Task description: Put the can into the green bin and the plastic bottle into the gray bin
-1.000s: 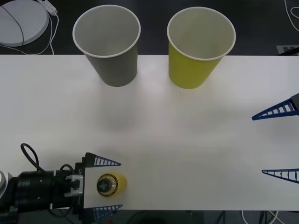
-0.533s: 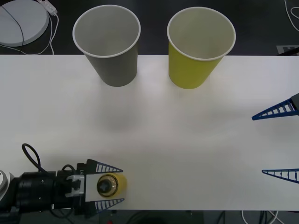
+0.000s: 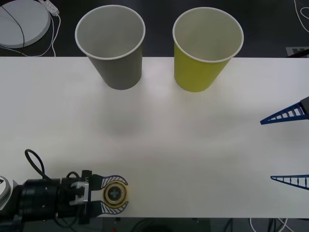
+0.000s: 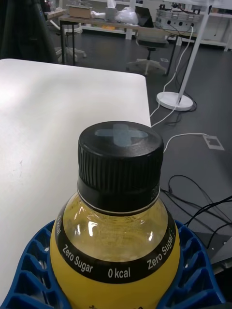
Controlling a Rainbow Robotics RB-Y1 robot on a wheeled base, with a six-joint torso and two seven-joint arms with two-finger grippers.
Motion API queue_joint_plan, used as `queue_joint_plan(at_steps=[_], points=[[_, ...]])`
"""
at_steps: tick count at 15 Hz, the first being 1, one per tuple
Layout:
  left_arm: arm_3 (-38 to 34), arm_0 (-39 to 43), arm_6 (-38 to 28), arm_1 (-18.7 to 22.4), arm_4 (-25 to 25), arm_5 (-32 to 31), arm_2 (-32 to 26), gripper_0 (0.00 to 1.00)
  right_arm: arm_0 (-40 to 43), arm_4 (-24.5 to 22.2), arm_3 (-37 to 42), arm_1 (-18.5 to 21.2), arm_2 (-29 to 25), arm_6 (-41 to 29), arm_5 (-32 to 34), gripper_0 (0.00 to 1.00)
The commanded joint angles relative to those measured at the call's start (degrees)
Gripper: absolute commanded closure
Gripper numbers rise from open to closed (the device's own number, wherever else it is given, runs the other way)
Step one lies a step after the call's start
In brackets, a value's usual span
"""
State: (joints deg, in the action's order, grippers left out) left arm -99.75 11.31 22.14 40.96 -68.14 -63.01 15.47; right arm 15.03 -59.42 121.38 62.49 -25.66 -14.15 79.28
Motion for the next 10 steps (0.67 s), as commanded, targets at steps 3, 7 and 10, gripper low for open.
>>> queue_joint_plan(at_steps=[3, 7, 10], points=[[-1.7, -0.1, -1.2, 0.7, 0.4, 0.5, -0.5, 1.00, 0.0, 0.0, 0.0, 0.0, 0.0, 0.0, 0.0, 0.00], [-4.5, -0.1, -1.9, 2.5, 1.9, 1.7, -1.4, 1.00, 0.0, 0.0, 0.0, 0.0, 0.0, 0.0, 0.0, 0.00], [-6.9, 0.1, -3.0, 4.4, 2.7, 2.2, -2.7, 1.00, 0.0, 0.0, 0.0, 0.0, 0.0, 0.0, 0.0, 0.00]])
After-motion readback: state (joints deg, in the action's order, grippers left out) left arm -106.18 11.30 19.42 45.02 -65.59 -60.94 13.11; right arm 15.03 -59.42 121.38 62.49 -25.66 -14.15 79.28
